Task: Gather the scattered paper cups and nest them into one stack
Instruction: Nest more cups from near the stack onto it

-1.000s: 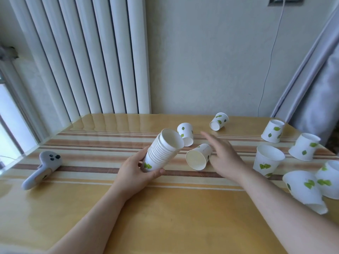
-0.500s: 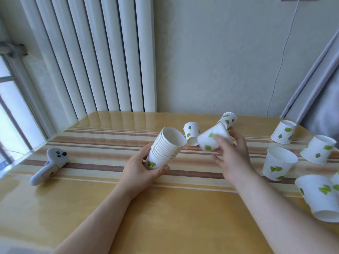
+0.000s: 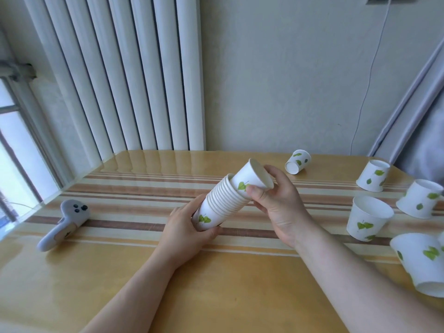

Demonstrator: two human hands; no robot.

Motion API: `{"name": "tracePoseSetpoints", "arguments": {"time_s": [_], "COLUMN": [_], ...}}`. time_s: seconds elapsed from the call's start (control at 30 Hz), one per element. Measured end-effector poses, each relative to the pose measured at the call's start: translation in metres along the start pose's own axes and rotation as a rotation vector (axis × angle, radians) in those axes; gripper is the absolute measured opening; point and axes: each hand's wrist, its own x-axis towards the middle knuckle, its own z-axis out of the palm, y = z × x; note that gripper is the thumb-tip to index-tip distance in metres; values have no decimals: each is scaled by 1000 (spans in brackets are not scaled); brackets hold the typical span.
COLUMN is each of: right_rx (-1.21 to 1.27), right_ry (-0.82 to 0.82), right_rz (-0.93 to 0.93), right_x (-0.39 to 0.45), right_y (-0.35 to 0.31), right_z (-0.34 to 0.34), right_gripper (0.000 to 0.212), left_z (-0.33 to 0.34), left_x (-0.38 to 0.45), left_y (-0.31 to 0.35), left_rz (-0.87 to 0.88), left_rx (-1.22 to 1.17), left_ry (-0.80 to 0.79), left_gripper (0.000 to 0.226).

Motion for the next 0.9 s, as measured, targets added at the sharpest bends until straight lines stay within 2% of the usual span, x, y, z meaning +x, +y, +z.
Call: {"name": "tracePoseSetpoints", "arguments": {"time_s": [0.07, 0.13, 0.2, 0.37, 0.43, 0.53, 0.63, 0.7, 0.77, 0.83, 0.9], "right_rx": [-31, -47, -69, -388, -522, -769, -942, -931, -863, -794, -658], "right_ry": [-29, -91, -82, 280, 322, 349, 277, 187, 141, 166, 247], "right_rz": [-5, 31, 86, 177, 195, 243, 369, 357, 266, 175, 145], "right_x": [1, 2, 6, 52, 79, 116, 136, 136, 123, 108, 90], "right_y": [2, 5, 6, 21, 30, 43, 56, 56, 49, 44, 45], "right_z": [-1, -6, -12, -27, -26, -21, -19, -15, -11, -12, -17], "right_gripper": [70, 88, 97, 81, 74, 81, 83, 76, 63, 56, 65], "left_z": [0, 0, 1, 3, 2, 1, 1, 1, 1, 1, 1], "left_x": [1, 0, 1, 4, 4, 5, 5, 6, 6, 6, 5], "left_y": [-1, -3, -5, -12, -12, -10, -11, -11, -11, -10, -9], "left_rz": [1, -32, -67, -118, -129, -130, -134, -134, -135, -133, -133], "left_rx": [3, -21, -64, -171, -188, -197, -199, -193, -183, -176, -168], "left_ry": [3, 5, 13, 50, 55, 49, 45, 42, 39, 33, 23], "left_gripper": [69, 71, 73, 61, 61, 61, 60, 61, 63, 66, 69]}}
